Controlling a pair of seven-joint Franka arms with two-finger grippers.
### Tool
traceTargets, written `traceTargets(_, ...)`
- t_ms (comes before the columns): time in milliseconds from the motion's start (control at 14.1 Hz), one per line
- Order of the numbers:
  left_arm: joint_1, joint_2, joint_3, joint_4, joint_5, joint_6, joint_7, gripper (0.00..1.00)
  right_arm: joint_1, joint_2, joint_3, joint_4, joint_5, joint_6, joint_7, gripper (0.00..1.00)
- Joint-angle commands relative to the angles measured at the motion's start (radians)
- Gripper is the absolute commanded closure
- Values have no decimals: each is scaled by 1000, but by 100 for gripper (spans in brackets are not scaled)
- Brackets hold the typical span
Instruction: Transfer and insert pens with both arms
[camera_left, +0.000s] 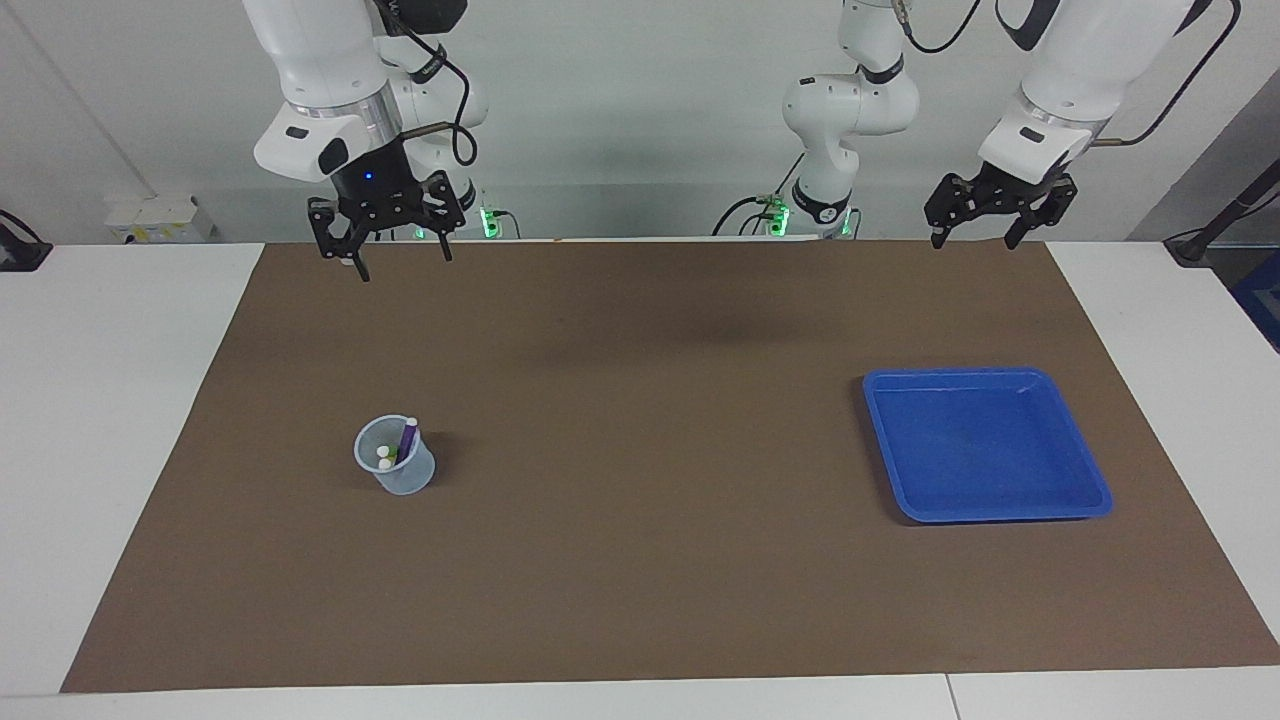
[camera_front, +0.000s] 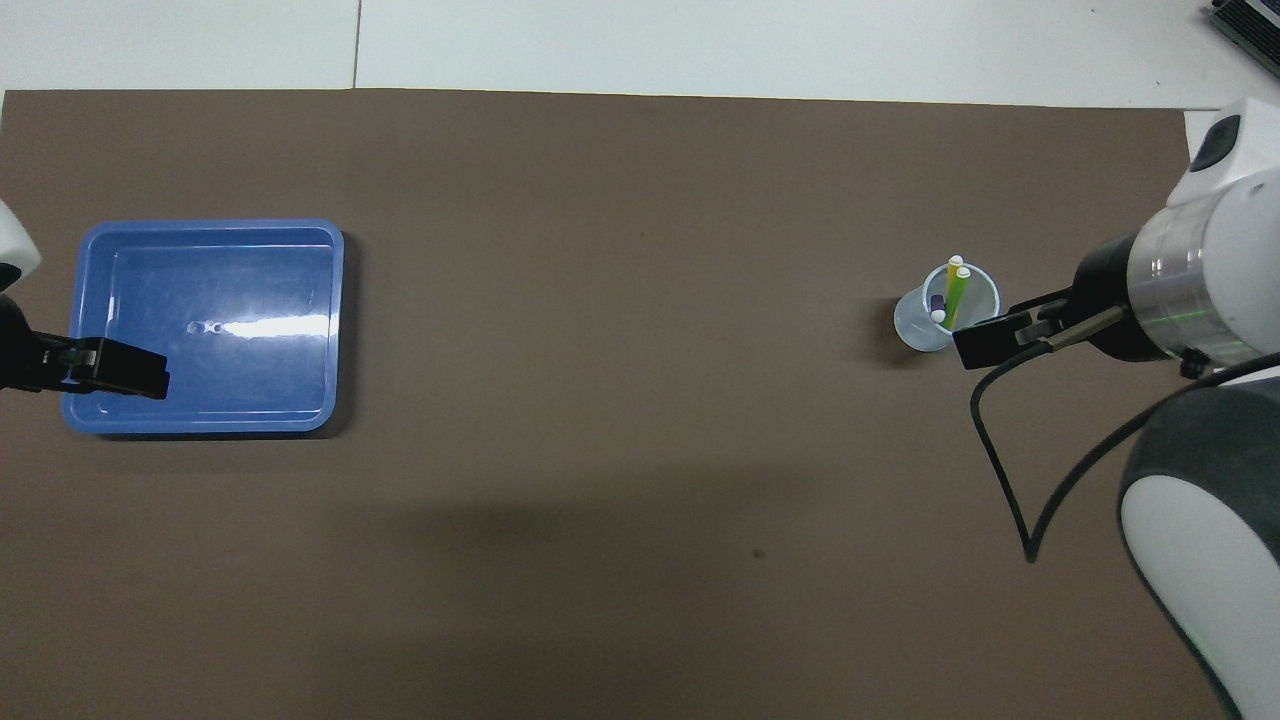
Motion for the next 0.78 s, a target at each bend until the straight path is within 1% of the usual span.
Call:
traceTargets(0, 9, -26, -6, -27, -2, 6, 6, 0, 9, -12, -67, -4, -5, 3, 17, 0)
traceTargets(142, 9, -26, -6, -27, -2, 3, 5, 0, 9, -12, -93, -6, -5, -3, 16, 0)
traceTargets(356, 9, -26, -6, -27, -2, 3, 5, 0, 31, -10, -95, -4, -7, 4, 14, 0)
traceTargets(712, 7, -24, -6, -23, -2, 1, 0, 0, 29, -9, -101, -6, -6, -8, 19, 0)
